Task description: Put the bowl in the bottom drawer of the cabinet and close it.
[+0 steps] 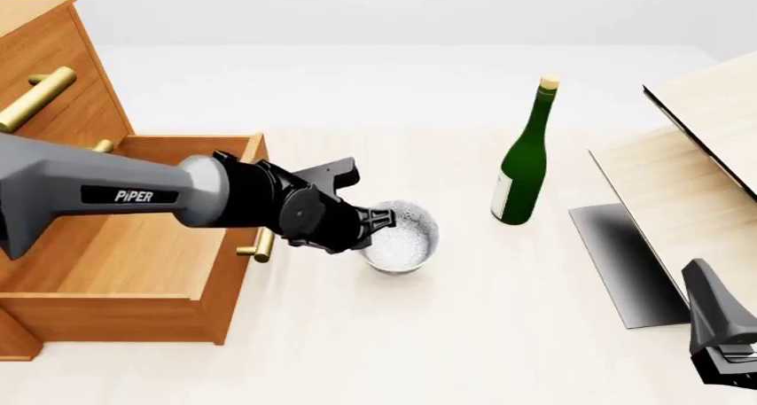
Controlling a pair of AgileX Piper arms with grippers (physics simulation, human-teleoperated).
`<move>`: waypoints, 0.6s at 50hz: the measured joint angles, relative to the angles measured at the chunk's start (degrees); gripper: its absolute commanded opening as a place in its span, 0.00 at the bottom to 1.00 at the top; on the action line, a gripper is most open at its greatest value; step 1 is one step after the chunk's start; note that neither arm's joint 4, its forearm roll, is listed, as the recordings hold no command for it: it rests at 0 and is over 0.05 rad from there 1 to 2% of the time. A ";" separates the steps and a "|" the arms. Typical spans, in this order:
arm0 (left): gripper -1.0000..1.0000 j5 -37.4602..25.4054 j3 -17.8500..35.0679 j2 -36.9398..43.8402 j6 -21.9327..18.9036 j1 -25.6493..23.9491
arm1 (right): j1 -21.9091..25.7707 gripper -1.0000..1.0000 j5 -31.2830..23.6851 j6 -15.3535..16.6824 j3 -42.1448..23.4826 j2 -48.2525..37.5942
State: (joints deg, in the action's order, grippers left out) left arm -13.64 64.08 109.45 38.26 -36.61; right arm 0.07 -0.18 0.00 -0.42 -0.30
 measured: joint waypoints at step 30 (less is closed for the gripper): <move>0.00 -4.44 -0.35 -9.44 -2.21 1.75 | 0.00 1.00 0.00 0.00 0.00 0.00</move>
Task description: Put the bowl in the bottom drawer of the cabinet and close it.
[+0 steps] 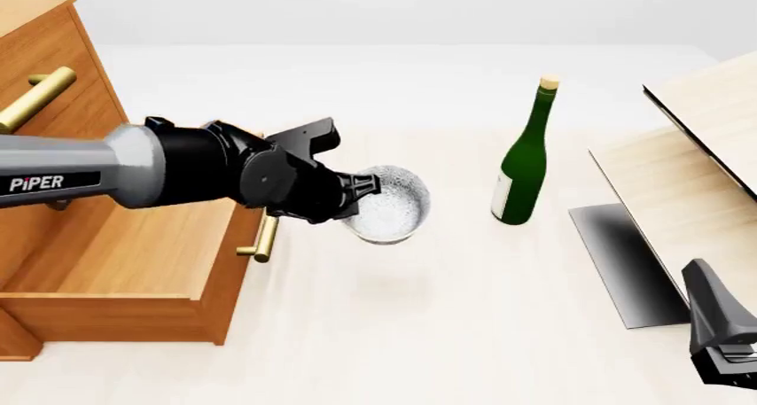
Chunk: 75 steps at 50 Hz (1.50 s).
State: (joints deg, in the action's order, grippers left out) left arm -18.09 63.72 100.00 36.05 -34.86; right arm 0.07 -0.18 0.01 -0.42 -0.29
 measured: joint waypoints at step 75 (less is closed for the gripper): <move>0.00 -22.61 -4.01 -30.95 -3.49 7.40 | 0.00 1.00 0.00 0.00 0.00 0.00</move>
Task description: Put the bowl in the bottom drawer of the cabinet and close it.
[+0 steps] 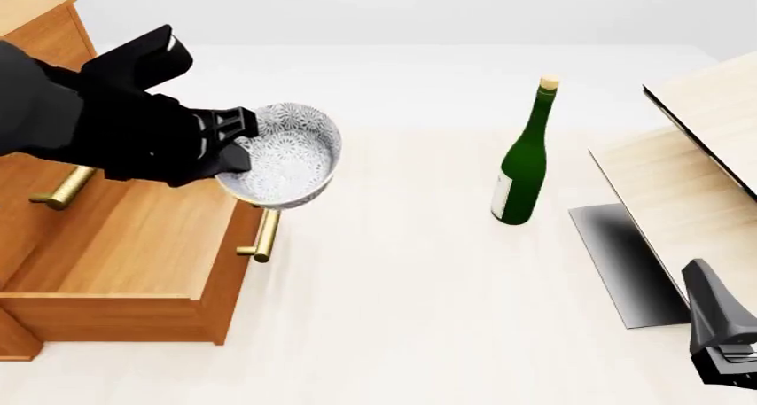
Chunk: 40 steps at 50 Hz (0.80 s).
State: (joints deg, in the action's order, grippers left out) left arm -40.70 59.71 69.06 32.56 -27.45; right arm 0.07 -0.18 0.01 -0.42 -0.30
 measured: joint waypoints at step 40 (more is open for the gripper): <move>0.00 -5.49 -3.25 -10.10 -1.87 13.15 | 0.00 1.00 0.00 0.00 0.00 0.00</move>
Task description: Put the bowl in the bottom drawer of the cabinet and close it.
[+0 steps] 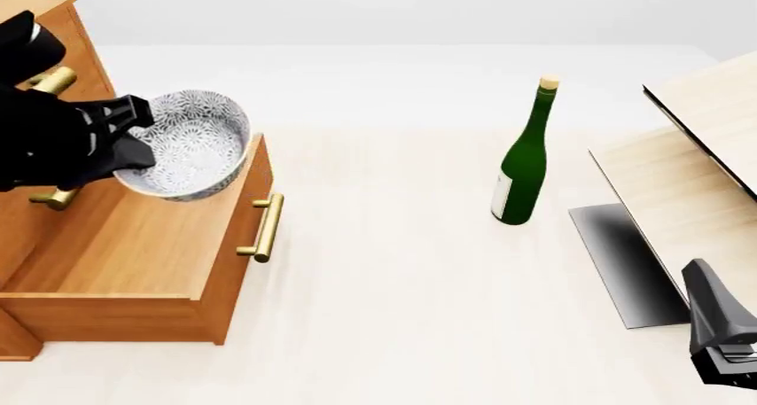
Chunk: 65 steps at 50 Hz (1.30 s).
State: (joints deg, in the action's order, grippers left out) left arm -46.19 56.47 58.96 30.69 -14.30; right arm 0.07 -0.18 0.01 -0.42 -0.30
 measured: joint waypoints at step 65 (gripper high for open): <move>0.00 10.46 -6.81 7.83 1.89 16.55 | 0.00 1.00 0.00 0.00 0.00 0.00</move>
State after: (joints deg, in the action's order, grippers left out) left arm -35.73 49.66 66.79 32.58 2.25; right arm 0.07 -0.18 0.01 -0.42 -0.29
